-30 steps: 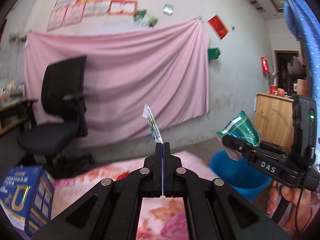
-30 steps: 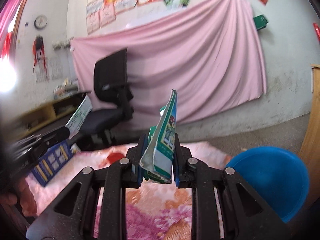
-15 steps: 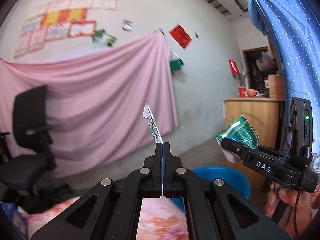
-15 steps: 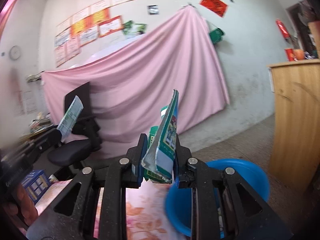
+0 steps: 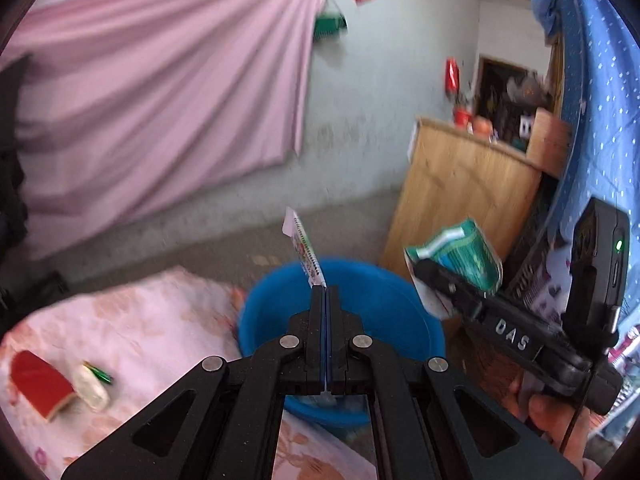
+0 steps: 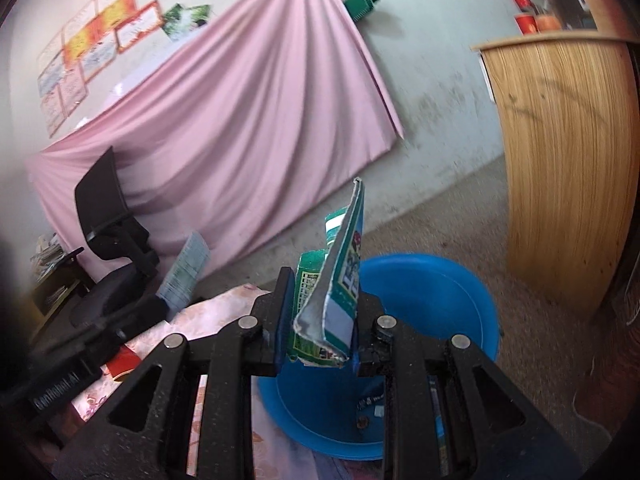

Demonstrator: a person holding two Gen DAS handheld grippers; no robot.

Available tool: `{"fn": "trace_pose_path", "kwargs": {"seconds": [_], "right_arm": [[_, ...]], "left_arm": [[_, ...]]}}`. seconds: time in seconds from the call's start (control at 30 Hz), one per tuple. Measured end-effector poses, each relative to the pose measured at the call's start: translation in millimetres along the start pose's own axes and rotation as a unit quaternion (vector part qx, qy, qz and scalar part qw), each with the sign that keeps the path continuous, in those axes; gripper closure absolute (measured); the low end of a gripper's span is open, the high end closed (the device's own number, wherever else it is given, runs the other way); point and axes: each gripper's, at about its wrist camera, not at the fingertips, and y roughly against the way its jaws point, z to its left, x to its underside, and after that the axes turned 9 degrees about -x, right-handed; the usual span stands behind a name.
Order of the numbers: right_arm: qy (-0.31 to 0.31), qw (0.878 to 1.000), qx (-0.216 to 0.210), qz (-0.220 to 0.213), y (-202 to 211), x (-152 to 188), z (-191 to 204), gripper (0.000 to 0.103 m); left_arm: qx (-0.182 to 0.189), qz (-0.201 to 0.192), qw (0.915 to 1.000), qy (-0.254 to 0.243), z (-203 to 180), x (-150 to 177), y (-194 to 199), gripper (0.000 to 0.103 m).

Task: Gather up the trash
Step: 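Open both grippers over the basin to drop the items, then move both tools back over the bed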

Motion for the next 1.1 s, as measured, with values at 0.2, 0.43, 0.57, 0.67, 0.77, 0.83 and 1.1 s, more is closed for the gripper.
{"fn": "trace_pose_path", "kwargs": {"seconds": [0.2,0.43,0.57,0.67,0.77,0.83,1.1], "right_arm": [[-0.019,0.998,0.015,0.052,-21.0,8.2,-8.2,0.054],[-0.026,0.996,0.025,0.076,-32.1,12.0,-15.4,0.052],[-0.032,0.996,0.030,0.078,-33.9,12.0,-18.8,0.050],[-0.035,0.996,0.033,0.076,-33.6,10.8,-21.7,0.045],[-0.037,0.996,0.037,0.073,-31.6,10.2,-22.0,0.038],[-0.038,0.996,0.038,0.069,-29.8,9.5,-22.5,0.036],[-0.025,0.998,0.040,0.050,-20.5,1.8,-15.0,0.024]], "left_arm": [[0.001,0.054,0.9983,0.020,-0.1,3.2,-31.9,0.103],[-0.005,0.091,0.9949,0.042,11.1,7.4,-44.9,0.103],[-0.010,0.097,0.9944,0.042,17.5,9.6,-45.3,0.103],[-0.015,0.098,0.9943,0.041,20.1,12.0,-45.4,0.099],[-0.017,0.092,0.9944,0.048,23.9,13.7,-42.0,0.084],[-0.018,0.085,0.9947,0.055,27.4,14.4,-38.3,0.076],[-0.038,0.049,0.9947,0.082,47.2,10.9,-15.9,0.056]]}}
